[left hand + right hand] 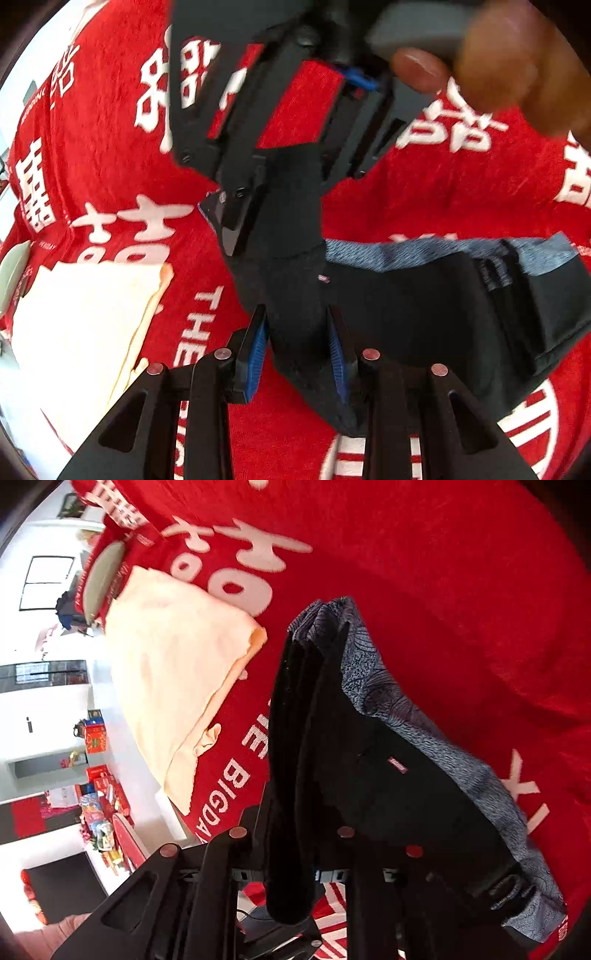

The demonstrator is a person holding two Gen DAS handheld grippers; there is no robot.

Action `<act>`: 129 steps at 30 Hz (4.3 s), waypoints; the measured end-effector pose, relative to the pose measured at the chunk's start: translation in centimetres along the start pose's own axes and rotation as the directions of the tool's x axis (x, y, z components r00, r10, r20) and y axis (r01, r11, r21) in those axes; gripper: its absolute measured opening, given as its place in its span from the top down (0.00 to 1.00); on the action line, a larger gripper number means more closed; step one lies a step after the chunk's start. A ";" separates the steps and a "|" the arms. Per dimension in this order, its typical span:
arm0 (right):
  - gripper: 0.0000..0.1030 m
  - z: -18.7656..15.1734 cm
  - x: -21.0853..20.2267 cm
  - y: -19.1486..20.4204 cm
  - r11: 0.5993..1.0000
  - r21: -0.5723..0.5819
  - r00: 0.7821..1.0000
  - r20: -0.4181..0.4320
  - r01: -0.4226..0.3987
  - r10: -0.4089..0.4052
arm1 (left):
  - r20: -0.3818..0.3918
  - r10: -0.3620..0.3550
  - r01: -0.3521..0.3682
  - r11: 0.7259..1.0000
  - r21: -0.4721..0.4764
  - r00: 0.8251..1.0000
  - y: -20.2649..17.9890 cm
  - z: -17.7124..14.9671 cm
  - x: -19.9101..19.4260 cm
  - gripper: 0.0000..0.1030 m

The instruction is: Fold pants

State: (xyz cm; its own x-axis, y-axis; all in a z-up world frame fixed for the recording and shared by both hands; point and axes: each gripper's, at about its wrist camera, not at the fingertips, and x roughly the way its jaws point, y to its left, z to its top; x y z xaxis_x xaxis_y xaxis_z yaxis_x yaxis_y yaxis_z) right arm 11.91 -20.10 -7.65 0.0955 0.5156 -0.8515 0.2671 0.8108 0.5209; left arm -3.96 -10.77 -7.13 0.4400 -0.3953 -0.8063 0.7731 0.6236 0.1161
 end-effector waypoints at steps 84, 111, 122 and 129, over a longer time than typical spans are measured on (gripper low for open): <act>0.94 -33.5 -10.0 -33.4 0.812 0.562 0.825 0.526 -0.156 -0.206 | -0.251 -0.110 0.158 0.971 0.179 0.962 -20.1 1.8 3.3 0.40; 0.77 -35.8 -7.9 -24.4 0.821 0.570 0.841 0.429 0.031 -0.330 | -0.297 -0.114 0.116 0.993 -0.011 0.948 -11.9 2.9 4.0 0.15; 0.75 -35.9 -6.5 -24.2 0.823 0.562 0.837 0.408 0.084 -0.365 | -0.339 -0.172 0.161 0.985 -0.060 0.925 -10.3 2.8 5.7 0.15; 0.72 -35.8 -6.3 -23.9 0.818 0.564 0.833 0.396 0.111 -0.386 | -0.318 -0.150 0.140 0.989 -0.053 0.936 -10.0 3.8 6.0 0.15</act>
State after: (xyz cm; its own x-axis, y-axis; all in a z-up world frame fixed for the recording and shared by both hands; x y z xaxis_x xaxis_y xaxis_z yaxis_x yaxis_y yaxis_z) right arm -29.39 -32.83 -12.59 0.3565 0.0063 -0.9343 0.7700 0.5644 0.2976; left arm -7.33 -21.96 -10.96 0.1509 -0.2493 -0.9566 0.8019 0.5967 -0.0290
